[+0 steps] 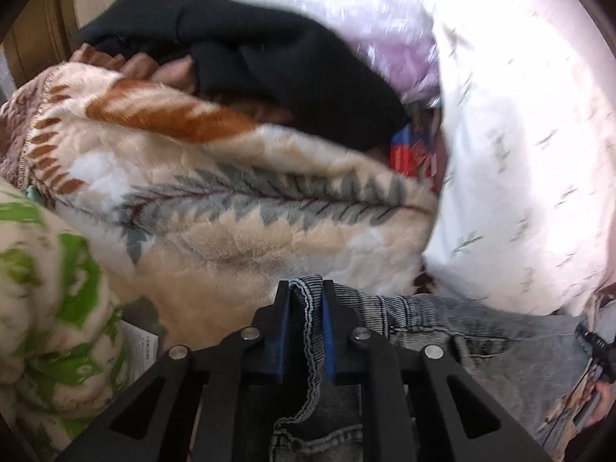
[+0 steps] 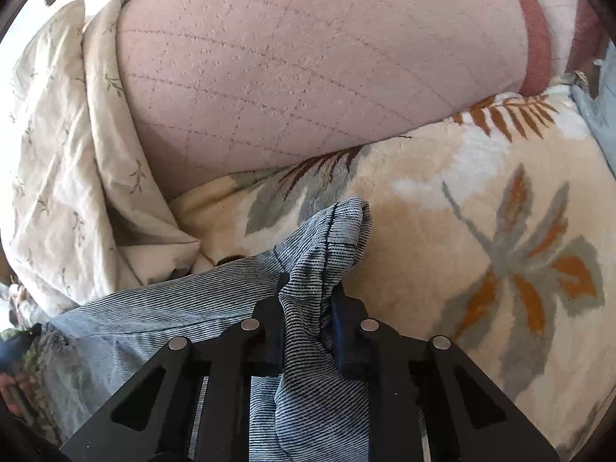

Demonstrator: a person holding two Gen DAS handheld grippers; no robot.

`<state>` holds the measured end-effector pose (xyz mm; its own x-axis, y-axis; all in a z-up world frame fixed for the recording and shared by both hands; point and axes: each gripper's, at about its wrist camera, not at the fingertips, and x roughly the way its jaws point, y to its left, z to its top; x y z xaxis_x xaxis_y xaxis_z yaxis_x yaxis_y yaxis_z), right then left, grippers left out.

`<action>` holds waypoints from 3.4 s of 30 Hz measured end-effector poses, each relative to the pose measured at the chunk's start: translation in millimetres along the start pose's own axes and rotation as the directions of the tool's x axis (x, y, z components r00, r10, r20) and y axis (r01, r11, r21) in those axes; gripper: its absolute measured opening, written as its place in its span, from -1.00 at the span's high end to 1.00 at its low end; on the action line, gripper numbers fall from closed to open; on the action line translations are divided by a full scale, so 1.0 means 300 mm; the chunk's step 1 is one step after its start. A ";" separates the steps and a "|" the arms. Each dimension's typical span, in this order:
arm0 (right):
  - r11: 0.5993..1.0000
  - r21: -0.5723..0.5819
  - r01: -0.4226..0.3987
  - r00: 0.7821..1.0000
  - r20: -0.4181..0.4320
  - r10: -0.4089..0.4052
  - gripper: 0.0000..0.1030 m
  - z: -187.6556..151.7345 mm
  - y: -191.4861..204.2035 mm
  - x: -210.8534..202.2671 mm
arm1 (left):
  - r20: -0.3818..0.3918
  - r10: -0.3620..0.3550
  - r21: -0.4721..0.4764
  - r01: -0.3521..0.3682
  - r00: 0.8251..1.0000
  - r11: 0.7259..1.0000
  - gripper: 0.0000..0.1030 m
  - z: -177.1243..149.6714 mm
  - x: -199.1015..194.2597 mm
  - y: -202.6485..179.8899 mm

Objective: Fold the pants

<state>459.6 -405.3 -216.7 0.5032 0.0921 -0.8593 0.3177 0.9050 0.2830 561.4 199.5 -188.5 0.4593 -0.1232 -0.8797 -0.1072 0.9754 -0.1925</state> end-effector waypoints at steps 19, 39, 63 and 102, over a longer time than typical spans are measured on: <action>0.985 0.066 -0.158 0.979 0.142 0.147 0.70 -0.385 -0.235 -0.612 | 0.147 -0.194 0.165 0.169 0.970 0.972 0.68 -0.509 -0.672 0.039; 0.952 0.108 -0.286 0.957 -0.021 0.290 -0.16 -0.881 -0.504 -0.718 | 0.042 -0.067 0.214 0.057 0.997 0.975 0.67 -1.020 -0.697 0.180; 0.975 -0.057 -0.216 0.964 0.148 0.223 0.68 -0.464 -0.154 -0.796 | 0.005 -0.134 0.233 0.129 0.991 0.964 0.67 -0.973 -0.514 -0.036; 0.999 -0.030 -0.018 0.991 -0.130 0.014 0.69 -0.634 -0.383 -0.437 | -0.044 -0.215 0.371 0.215 0.976 0.903 0.30 -1.050 -0.502 -0.309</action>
<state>204.3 -442.3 -217.7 0.3988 0.1575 -0.9034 0.2848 0.9151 0.2853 224.5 69.9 -175.2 0.4325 -0.3376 -0.8360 0.3290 0.9224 -0.2023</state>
